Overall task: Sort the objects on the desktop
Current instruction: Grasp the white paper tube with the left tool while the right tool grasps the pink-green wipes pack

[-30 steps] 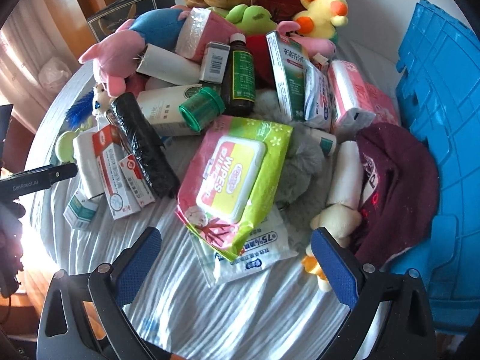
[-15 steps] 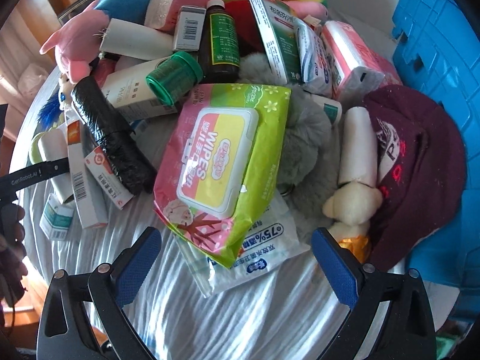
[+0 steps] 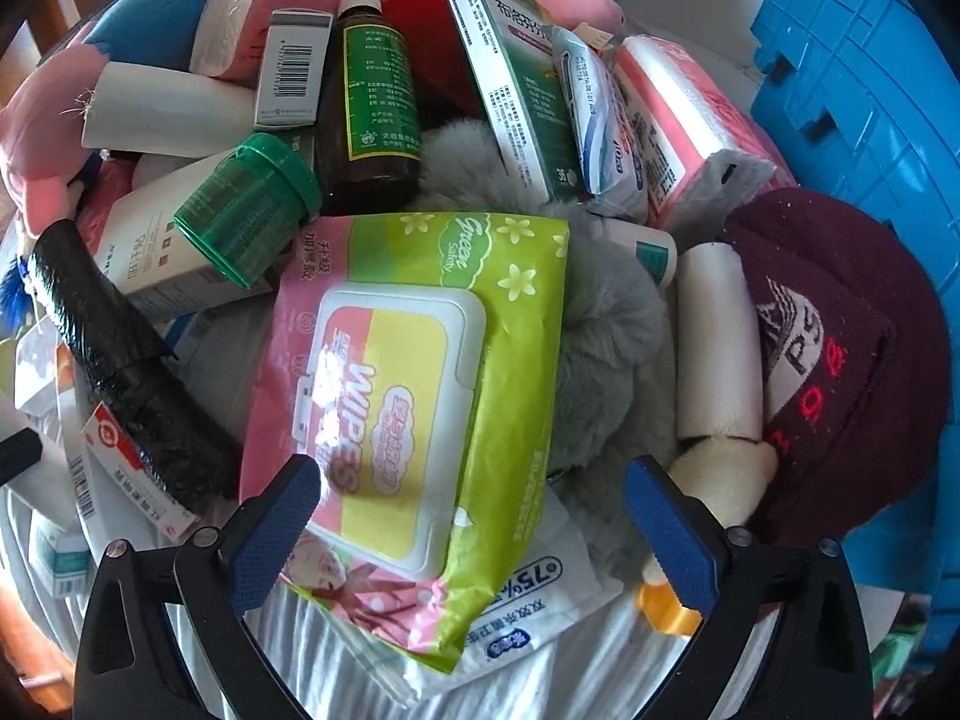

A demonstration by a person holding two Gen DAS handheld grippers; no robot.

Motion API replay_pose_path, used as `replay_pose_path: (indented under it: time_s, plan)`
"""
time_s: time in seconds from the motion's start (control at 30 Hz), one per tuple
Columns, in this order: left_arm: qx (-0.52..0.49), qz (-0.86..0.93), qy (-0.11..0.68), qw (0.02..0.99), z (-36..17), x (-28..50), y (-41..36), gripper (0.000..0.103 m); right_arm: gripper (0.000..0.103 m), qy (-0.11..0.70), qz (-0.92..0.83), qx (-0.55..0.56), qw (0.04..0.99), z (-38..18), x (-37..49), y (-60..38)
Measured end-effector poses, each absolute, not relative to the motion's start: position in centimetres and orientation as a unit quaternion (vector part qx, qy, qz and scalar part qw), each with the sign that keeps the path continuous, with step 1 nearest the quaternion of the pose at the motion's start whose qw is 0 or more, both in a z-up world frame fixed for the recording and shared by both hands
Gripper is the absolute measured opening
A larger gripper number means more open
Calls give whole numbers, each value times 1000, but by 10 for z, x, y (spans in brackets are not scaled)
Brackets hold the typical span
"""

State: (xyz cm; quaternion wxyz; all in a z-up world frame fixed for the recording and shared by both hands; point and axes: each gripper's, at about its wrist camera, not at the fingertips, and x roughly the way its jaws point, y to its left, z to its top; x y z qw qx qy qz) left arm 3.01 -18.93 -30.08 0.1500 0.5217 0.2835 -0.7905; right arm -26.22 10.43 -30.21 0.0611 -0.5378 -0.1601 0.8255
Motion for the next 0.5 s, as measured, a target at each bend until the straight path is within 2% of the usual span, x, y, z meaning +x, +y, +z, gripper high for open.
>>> replay_pose_path:
  time_s: [0.4,0.43,0.5]
  plan:
    - [513,-799,280,141,-297,37,-216,47,102,-207,807,-546,85,-325,-284,73]
    - [513,-799,280,141,-297,38,-216,47,101,-203,808,-547,82,-324,-285,74]
    - [513,-799,281,141,-297,40,-217,47,88,-206,809,-545,77,-321,-283,73]
